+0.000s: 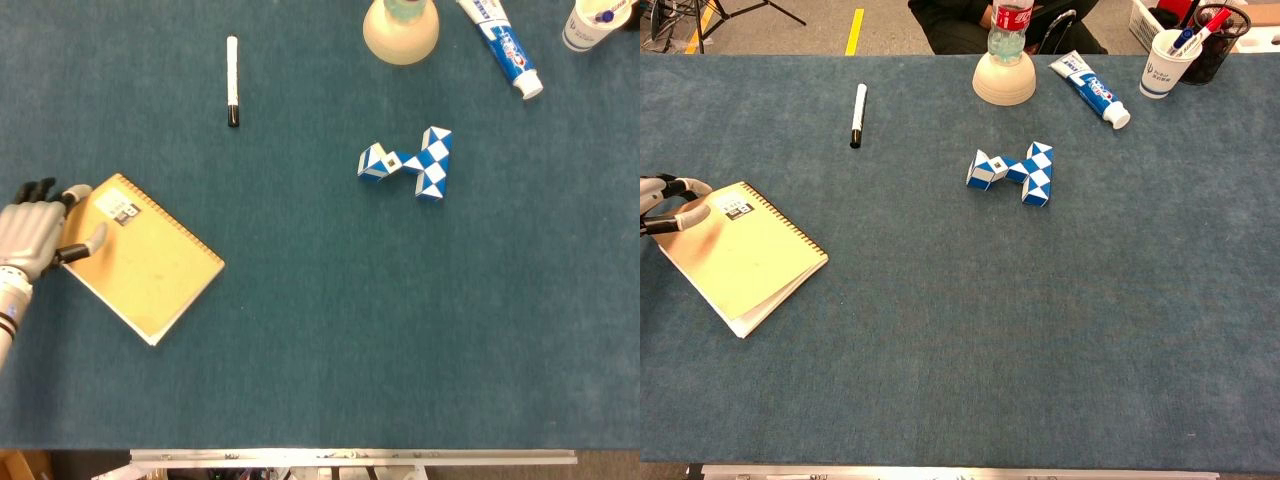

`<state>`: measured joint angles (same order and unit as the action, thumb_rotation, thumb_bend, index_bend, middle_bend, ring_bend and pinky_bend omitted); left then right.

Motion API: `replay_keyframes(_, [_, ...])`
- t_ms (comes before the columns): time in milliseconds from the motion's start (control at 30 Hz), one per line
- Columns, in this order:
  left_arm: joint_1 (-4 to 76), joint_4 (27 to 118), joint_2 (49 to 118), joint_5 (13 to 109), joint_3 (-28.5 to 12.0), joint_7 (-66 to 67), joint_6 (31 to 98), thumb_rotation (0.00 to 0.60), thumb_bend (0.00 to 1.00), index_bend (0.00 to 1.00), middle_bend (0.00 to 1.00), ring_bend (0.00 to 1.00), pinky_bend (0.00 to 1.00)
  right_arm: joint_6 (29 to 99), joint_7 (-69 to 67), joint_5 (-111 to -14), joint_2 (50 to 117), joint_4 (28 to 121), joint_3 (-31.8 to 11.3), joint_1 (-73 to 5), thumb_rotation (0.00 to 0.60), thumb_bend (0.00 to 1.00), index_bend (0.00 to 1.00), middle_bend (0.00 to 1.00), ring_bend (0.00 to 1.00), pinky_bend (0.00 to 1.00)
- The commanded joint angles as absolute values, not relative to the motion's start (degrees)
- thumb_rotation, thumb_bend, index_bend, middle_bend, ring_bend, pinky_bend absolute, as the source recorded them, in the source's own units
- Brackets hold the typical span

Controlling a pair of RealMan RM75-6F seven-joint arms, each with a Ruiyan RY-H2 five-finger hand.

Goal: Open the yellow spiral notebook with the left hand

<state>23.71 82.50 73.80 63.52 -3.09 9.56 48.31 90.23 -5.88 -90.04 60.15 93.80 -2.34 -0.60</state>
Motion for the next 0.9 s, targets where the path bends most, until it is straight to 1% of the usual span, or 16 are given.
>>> replay_keyframes(33, [24.5, 84.9, 73.4, 64.9, -2.8, 9.9, 48.5, 0.000, 0.33, 0.14, 0.23, 0.02, 0.00, 90.4, -6.0, -90.0, 60.2, 93.7, -2.3, -0.5, 0.600, 0.35, 0.09, 0.12, 0.00, 0.00])
replay_keyframes(200, [25.7, 88.3, 73.6, 67.0, -2.7, 9.7, 48.6, 0.000, 0.33, 0.14, 0.22, 0.02, 0.00, 90.5, -6.4, -90.1, 60.3, 93.4, -2.3, -0.3, 0.600, 0.35, 0.09, 0.12, 0.00, 0.00])
replay_keyframes(333, [26.2, 89.9, 73.8, 69.6, -2.7, 11.5, 51.2, 0.001, 0.33, 0.13, 0.18, 0.02, 0.00, 90.7, -6.6, -90.4, 60.2, 93.4, -2.3, -0.3, 0.600, 0.35, 0.09, 0.12, 0.00, 0.00])
replay_keyframes(367, [26.0, 90.2, 73.7, 70.5, -2.7, 11.5, 52.2, 0.020, 0.33, 0.12, 0.17, 0.02, 0.00, 90.8, -6.6, -90.4, 60.2, 93.4, -2.3, -0.3, 0.600, 0.35, 0.09, 0.12, 0.00, 0.00])
replay_keyframes(400, [25.7, 90.5, 73.4, 72.0, -2.6, 11.2, 53.8, 0.074, 0.33, 0.12, 0.17, 0.02, 0.00, 90.8, -6.6, -90.4, 60.2, 93.4, -2.3, -0.3, 0.600, 0.35, 0.09, 0.12, 0.00, 0.00])
replay_keyframes(433, [25.4, 90.5, 73.1, 73.6, -2.5, 10.7, 55.0, 0.149, 0.33, 0.11, 0.17, 0.02, 0.00, 90.8, -6.5, -90.4, 60.2, 93.4, -2.3, -0.3, 0.600, 0.35, 0.09, 0.12, 0.00, 0.00])
replay_keyframes(467, [25.2, 90.3, 72.8, 75.5, -2.2, 9.9, 56.3, 0.210, 0.33, 0.11, 0.17, 0.02, 0.00, 90.8, -6.6, -90.5, 60.2, 93.4, -2.3, -0.3, 0.600, 0.35, 0.09, 0.12, 0.00, 0.00])
replay_keyframes(500, [24.7, 89.7, 72.3, 78.1, -1.7, 8.9, 58.1, 0.295, 0.33, 0.10, 0.17, 0.02, 0.00, 90.7, -6.5, -90.4, 60.3, 93.4, -2.3, -0.3, 0.600, 0.35, 0.09, 0.12, 0.00, 0.00])
replay_keyframes(600, [23.8, 87.1, 71.0, 84.8, 0.3, 6.6, 62.0, 0.517, 0.33, 0.10, 0.16, 0.02, 0.00, 90.4, -6.5, -90.5, 60.4, 93.4, -2.3, -0.5, 0.600, 0.35, 0.09, 0.12, 0.00, 0.00])
replay_keyframes(667, [23.3, 85.2, 70.3, 88.6, 1.9, 4.8, 64.0, 0.580, 0.33, 0.10, 0.15, 0.02, 0.00, 90.2, -6.3, -90.6, 60.5, 93.4, -2.4, -0.7, 0.600, 0.35, 0.09, 0.12, 0.00, 0.00])
replay_keyframes(700, [23.0, 83.9, 69.9, 90.7, 2.9, 3.5, 65.2, 0.599, 0.33, 0.09, 0.14, 0.02, 0.00, 90.1, -6.2, -90.7, 60.5, 93.5, -2.4, -0.8, 0.600, 0.35, 0.09, 0.12, 0.00, 0.00])
replay_keyframes(900, [22.1, 77.3, 69.3, 98.7, 6.8, -1.2, 69.9, 0.600, 0.33, 0.06, 0.09, 0.02, 0.00, 89.8, -5.8, -91.1, 60.5, 93.9, -2.4, -1.2, 0.600, 0.35, 0.09, 0.12, 0.00, 0.00])
